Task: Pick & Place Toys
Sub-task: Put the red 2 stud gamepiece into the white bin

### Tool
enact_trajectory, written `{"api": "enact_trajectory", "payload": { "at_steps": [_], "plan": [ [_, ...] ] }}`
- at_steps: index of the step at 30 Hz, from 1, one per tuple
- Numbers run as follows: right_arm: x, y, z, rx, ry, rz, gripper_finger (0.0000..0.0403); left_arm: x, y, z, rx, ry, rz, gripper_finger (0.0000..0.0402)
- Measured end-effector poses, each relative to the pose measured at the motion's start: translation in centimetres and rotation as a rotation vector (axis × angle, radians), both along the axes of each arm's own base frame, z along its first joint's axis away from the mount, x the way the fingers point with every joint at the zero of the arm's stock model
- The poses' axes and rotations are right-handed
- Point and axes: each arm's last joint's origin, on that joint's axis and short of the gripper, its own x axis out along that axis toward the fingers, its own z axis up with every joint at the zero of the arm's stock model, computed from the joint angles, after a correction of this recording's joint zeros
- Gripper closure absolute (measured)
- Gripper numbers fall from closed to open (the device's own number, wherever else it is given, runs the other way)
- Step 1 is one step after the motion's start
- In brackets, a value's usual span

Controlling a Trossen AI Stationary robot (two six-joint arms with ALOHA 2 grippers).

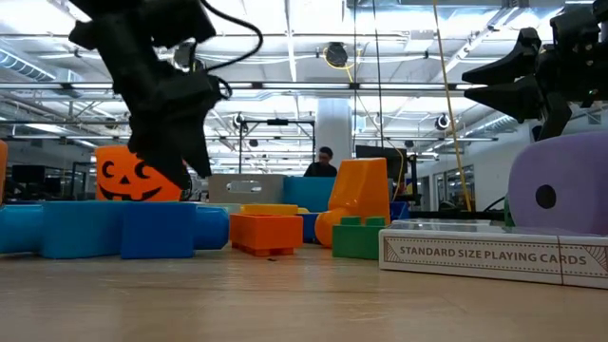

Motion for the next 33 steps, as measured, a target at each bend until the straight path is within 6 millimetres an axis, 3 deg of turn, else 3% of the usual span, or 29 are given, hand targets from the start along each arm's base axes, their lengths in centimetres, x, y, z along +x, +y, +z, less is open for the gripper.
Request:
{"api": "enact_trajectory", "payload": {
  "at_steps": [11,23,33],
  "plan": [
    [0.0,0.0,0.0,-0.001,0.000,0.000,0.0234,1.3,-0.2,-4.2,-0.062,0.143,-0.004,0.0035],
    [0.0,0.0,0.0,0.001,-0.001,0.000,0.0234,1.1,0.5,-3.6,-0.054,0.118,0.020,0.0155],
    [0.0,0.0,0.0,-0.001,-0.001,0.000,0.0234,1.6,0.6,-3.8,0.025,0.094,-0.040,0.0217]
  ]
}}
